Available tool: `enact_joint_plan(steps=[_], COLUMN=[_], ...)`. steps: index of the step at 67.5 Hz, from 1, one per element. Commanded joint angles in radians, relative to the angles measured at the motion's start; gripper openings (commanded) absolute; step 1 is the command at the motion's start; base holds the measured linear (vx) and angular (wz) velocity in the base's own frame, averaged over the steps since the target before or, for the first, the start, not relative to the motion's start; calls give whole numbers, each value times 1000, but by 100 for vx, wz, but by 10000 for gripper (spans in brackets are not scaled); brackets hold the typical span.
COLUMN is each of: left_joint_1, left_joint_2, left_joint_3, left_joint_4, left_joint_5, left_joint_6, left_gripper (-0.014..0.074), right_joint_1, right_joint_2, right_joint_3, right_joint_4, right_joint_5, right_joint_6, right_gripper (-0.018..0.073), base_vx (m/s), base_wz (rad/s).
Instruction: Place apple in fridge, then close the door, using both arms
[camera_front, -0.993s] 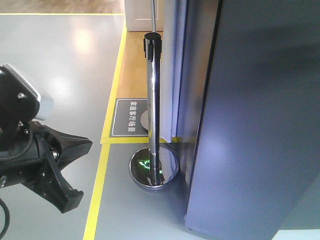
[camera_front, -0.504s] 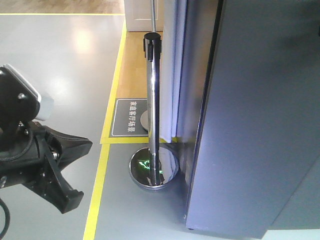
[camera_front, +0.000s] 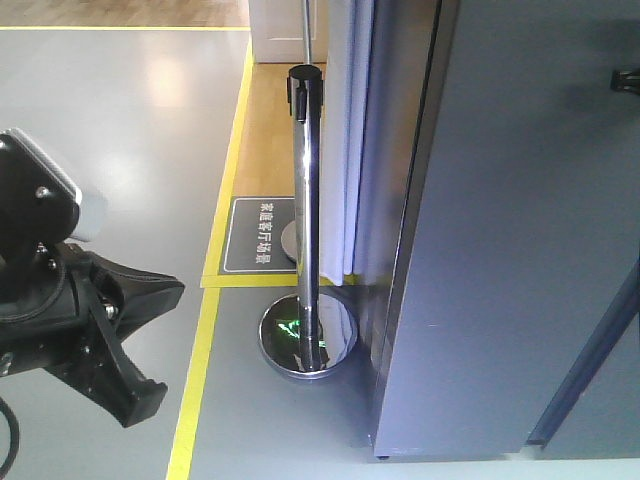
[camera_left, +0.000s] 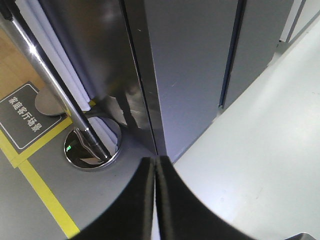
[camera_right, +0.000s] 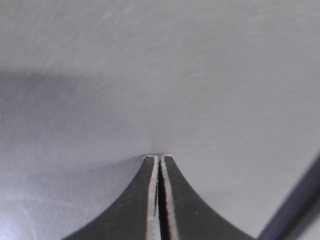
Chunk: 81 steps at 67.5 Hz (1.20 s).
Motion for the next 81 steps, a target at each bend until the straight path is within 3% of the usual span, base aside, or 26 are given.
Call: enact_joint_plan(steps=[1, 13, 21, 26, 33, 40, 42, 45, 57, 71, 81], left_joint_1=[-1, -1, -1, -1, -1, -1, -1, -1, -1, -1, -1], left_joint_2=[-12, -12, -12, -12, -12, -12, -12, -12, -12, -12, -12], left_joint_3=[-27, -27, -27, -27, -27, -27, -27, -27, -27, -27, -27], left_joint_4=[-6, -6, -6, -6, -6, -6, -6, -6, -6, -6, -6], left_joint_5=[-55, -55, -55, -55, -55, -55, -55, -55, -55, -55, -55], left_joint_6=[-10, -10, -10, -10, -10, -10, -10, -10, -10, -10, -10], left_gripper=[-6, -6, -6, -6, -6, -6, -6, -6, -6, -6, -6], right_joint_1=[2, 40, 97, 129, 152, 149, 149, 149, 151, 151, 151], right_joint_2=[-93, -173, -204, -208, -208, -215, -218, -229, -307, -540, -737], right_joint_3=[-33, -33, -33, -33, -33, -33, -33, -33, 10, 276, 462], right_joint_4=[-10, -11, 6, 89, 326, 689, 749, 872, 1165, 1185, 1184], right_joint_5=[-14, 69, 212, 310, 417, 482, 495, 522, 546, 433, 440], right_joint_6=[60, 47, -106, -254, -525, -784, -841, -915, -1096, -1104, -1113], right_gripper=[-2, -2, -2, -2, -2, -2, -2, -2, -2, -2, -2], base_vx=[0, 0, 0, 0, 0, 0, 0, 0, 0, 0, 0], base_wz=[0, 0, 0, 0, 0, 0, 0, 0, 0, 0, 0])
